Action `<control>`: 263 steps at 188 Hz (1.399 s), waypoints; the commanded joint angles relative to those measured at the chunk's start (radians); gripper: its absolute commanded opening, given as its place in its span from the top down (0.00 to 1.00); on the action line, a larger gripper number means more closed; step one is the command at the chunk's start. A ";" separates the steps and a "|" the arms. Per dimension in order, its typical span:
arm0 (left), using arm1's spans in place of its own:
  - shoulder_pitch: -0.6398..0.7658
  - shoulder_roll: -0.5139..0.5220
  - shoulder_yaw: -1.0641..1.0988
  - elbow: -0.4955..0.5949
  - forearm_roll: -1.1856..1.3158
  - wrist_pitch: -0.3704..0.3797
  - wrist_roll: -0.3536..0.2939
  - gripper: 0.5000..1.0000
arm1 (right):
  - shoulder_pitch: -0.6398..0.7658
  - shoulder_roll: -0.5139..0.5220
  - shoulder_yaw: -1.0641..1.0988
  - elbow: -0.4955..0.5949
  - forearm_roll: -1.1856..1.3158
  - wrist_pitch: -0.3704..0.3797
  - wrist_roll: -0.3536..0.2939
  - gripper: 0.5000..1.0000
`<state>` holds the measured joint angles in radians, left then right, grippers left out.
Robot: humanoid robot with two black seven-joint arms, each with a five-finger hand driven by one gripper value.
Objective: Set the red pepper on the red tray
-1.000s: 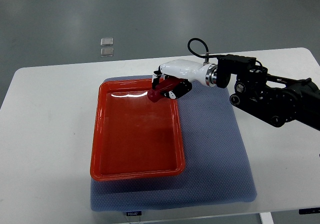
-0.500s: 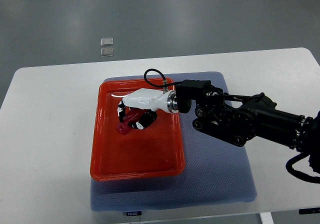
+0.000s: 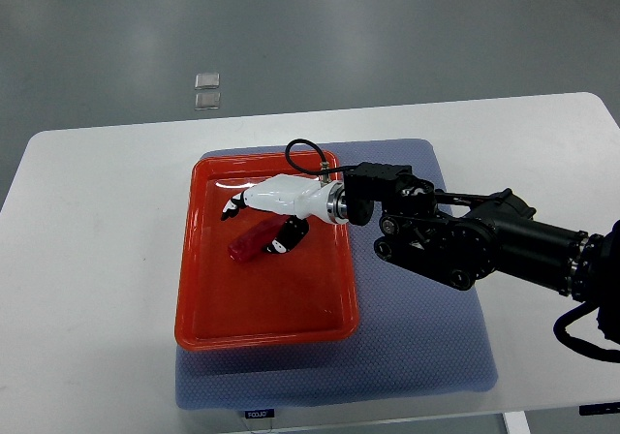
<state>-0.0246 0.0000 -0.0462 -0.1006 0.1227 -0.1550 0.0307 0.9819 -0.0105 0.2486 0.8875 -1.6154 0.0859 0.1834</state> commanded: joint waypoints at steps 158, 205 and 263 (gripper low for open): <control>0.000 0.000 0.000 -0.001 0.000 0.000 0.000 0.00 | -0.160 -0.114 0.532 -0.173 0.566 -0.152 -0.007 0.28; 0.000 0.000 0.000 -0.001 0.000 0.000 0.000 0.00 | -0.195 -0.183 0.535 -0.174 0.877 -0.164 -0.005 0.20; 0.000 0.000 0.000 0.001 0.000 0.000 0.000 0.00 | -0.236 -0.212 0.537 -0.174 1.077 -0.167 -0.001 0.17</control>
<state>-0.0245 0.0000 -0.0462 -0.1013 0.1227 -0.1547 0.0307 0.7588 -0.2191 0.7843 0.7133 -0.5789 -0.0812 0.1808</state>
